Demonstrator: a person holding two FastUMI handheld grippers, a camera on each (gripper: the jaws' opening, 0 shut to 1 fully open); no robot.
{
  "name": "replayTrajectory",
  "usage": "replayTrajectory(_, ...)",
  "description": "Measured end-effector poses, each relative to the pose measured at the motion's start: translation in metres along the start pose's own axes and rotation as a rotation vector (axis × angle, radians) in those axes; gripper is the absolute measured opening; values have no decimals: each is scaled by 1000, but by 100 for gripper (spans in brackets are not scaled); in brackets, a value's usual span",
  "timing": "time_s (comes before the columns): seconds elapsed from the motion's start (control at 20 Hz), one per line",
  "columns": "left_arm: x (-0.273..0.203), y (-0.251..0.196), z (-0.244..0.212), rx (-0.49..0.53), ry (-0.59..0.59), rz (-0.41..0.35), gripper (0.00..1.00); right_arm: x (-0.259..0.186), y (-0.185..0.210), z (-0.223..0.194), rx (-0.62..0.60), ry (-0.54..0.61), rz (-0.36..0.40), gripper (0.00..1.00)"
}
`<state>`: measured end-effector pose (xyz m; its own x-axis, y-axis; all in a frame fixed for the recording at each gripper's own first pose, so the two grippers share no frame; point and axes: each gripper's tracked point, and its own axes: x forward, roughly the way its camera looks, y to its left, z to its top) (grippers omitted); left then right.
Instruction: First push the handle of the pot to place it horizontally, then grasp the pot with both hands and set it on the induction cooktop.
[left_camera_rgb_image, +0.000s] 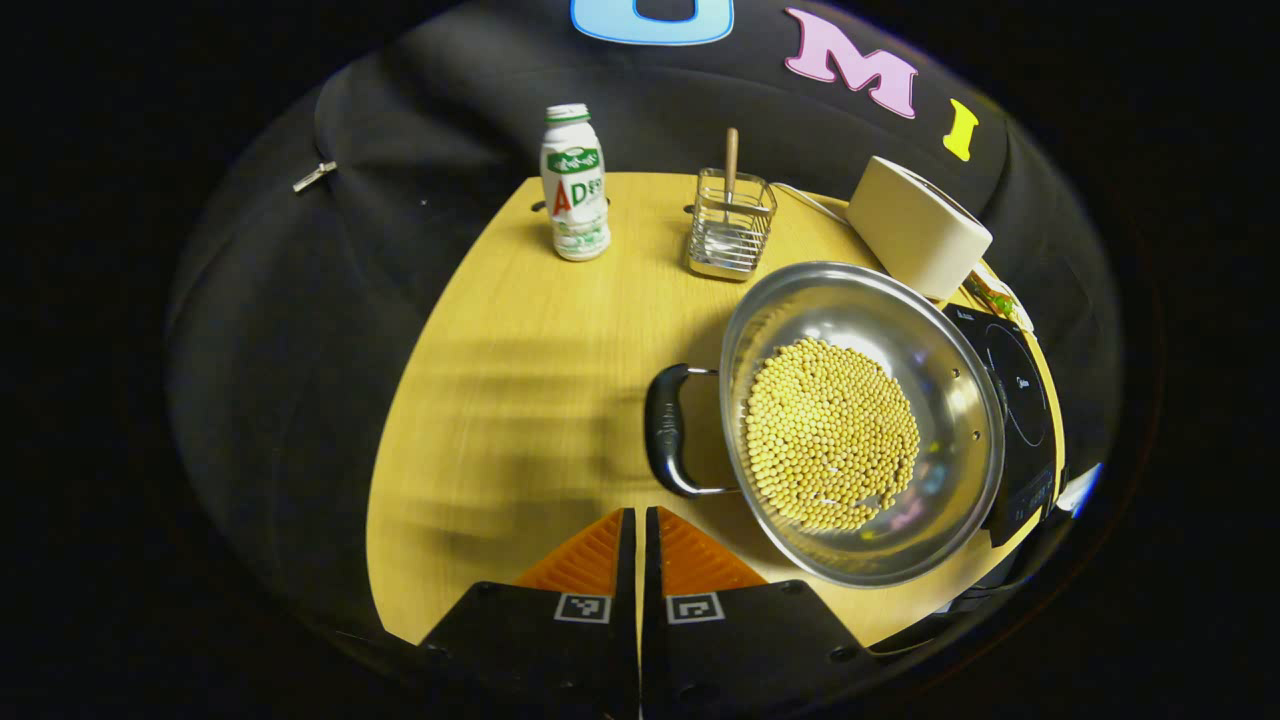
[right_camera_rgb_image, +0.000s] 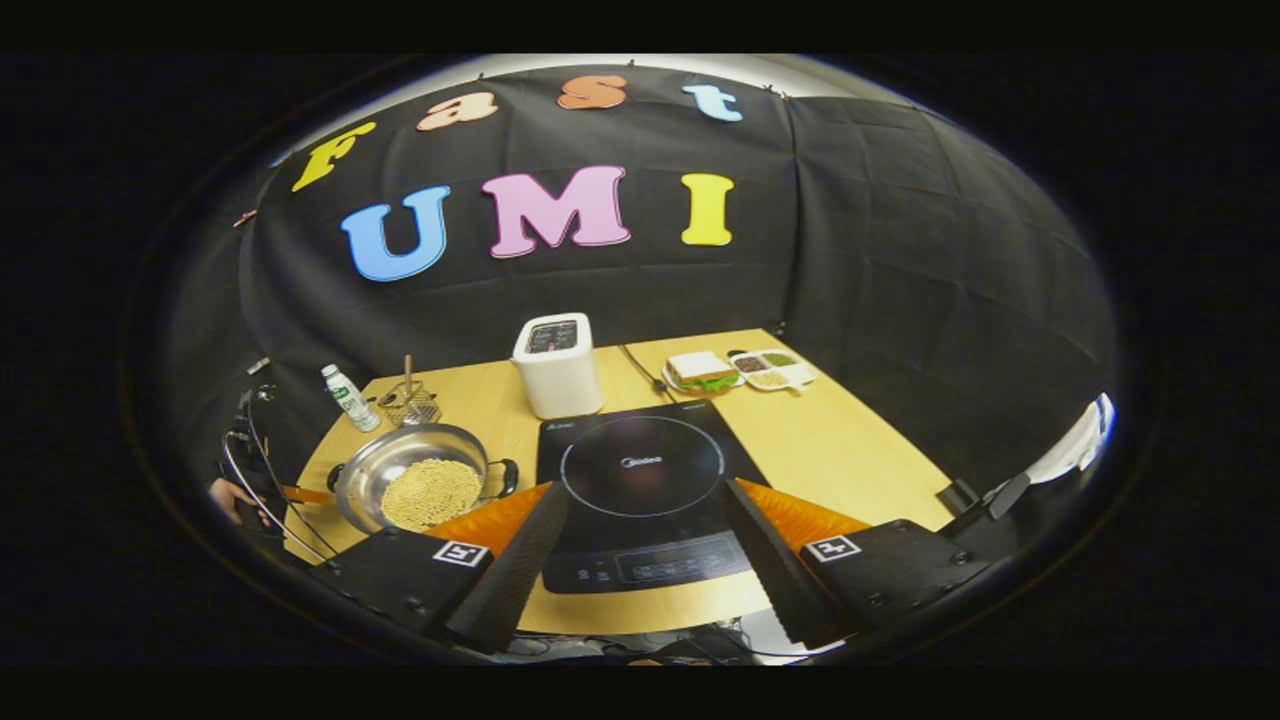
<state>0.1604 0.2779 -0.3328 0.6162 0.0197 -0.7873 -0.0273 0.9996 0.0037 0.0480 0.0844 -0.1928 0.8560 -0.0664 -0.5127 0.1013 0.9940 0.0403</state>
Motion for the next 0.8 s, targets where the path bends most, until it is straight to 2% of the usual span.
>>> replayTrajectory(0.1, -16, 9, 9, 18, -70, 7, 20, 16, 20, 4, -24, 16, 39, 99)
replayTrajectory(0.2, -33, 16, 25, 47, -153, 22, 50, 33, 42, 7, -56, 32, 88, 99)
replayTrajectory(0.35, -53, 9, 47, 37, -253, -5, 95, 60, 82, 2, -96, 95, 203, 99)
replayTrajectory(0.45, -58, 1, 64, 50, -324, -26, 97, 73, 99, -2, -111, 131, 250, 99)
replayTrajectory(0.55, -58, -11, 78, 65, -374, -58, 97, 89, 109, -11, -116, 174, 260, 99)
replayTrajectory(0.65, -47, -27, 84, 64, -375, -103, 97, 106, 115, -16, -110, 199, 258, 99)
replayTrajectory(0.8, -20, -33, 87, 5, -339, -122, 97, 123, 137, -40, -120, 274, 316, 99)
